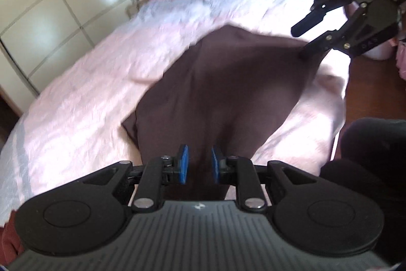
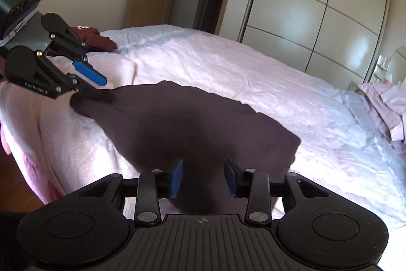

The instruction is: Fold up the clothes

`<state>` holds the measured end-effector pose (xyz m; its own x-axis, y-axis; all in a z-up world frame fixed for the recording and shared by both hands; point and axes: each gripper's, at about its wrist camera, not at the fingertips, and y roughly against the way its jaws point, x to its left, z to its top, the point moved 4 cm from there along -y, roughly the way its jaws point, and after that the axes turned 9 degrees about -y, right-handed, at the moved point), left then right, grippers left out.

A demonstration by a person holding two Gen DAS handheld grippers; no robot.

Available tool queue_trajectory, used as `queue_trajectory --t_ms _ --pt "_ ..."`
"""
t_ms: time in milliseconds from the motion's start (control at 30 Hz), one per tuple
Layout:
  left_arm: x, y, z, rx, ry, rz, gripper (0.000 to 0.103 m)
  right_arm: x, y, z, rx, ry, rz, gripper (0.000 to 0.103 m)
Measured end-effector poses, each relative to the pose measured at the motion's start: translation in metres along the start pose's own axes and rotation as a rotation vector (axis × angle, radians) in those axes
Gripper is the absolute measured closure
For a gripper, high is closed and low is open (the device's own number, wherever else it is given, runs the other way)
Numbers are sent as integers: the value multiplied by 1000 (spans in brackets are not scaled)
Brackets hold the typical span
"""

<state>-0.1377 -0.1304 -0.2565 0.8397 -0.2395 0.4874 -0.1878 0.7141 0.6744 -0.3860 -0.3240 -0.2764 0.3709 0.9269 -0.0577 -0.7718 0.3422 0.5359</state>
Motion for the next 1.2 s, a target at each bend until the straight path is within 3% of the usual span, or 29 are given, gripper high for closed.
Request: queue_trajectory --t_ms 100,833,967,1067,1167,1200 --pt "-6 -18 -10 63 -19 4 86 -4 -18 -10 62 -52 20 62" --pt "-12 -30 -12 75 -20 11 90 -3 -7 -21 32 -79 8 54" --pt "-14 -31 -12 76 -32 16 91 0 -3 -25 46 -58 -6 41" --pt "-13 -30 -13 69 -39 19 91 4 -5 -33 114 -9 -14 21" --pt "-12 -23 -14 48 -50 29 89 7 2 -40 93 48 -53 21" --pt "-11 -19 -15 38 -55 38 84 6 8 -41 74 47 -63 21"
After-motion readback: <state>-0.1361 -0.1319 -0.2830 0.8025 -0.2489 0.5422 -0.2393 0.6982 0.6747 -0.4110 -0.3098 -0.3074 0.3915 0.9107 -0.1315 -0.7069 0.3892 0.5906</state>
